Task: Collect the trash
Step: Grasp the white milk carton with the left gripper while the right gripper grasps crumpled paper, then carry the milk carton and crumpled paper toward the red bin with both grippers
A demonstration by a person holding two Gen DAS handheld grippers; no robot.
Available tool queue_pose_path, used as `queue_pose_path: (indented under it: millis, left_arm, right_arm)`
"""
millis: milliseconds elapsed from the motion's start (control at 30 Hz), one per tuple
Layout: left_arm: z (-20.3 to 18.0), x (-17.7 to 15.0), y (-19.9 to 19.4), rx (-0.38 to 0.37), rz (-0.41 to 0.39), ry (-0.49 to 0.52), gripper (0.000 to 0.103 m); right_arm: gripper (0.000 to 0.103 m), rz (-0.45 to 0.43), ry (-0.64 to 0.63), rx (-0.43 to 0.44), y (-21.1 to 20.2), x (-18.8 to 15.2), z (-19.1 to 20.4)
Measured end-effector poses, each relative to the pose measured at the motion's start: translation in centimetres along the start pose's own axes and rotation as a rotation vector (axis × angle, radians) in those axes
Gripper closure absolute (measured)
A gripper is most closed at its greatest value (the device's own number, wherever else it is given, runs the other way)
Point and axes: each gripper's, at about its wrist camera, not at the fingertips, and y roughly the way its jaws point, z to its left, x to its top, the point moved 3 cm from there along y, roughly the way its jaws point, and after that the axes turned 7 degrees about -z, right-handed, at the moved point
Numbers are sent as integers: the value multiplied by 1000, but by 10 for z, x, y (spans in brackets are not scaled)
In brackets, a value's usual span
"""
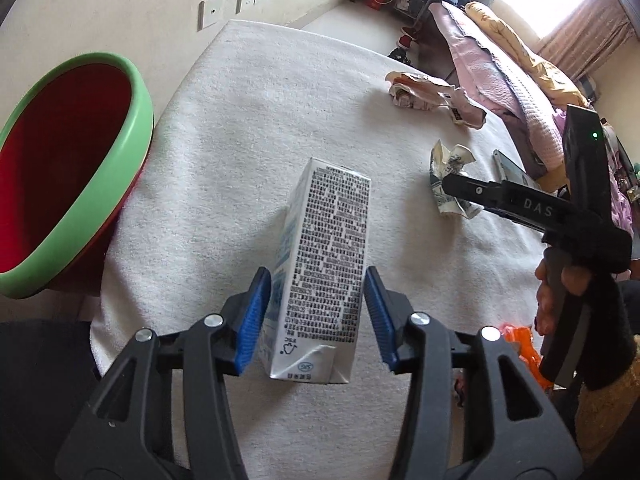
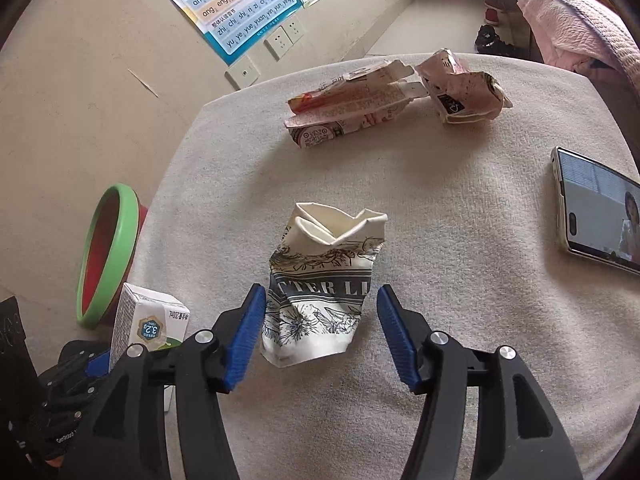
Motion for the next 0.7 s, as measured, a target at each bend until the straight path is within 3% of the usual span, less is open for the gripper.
queue_pose_path:
  millis: [133,200,700]
  left_arm:
    - [0,-2,1,-6,3,-2,50]
    - [0,-1,0,-7,1,-5,50]
    - [2,-9,-3,-16,5,-2,49]
  right_arm:
    - [47,3,-12,7,1,-1,2]
    - [54,10,-24,12,0,-2,5]
    - [54,-31,-141,8,-17,-9,36]
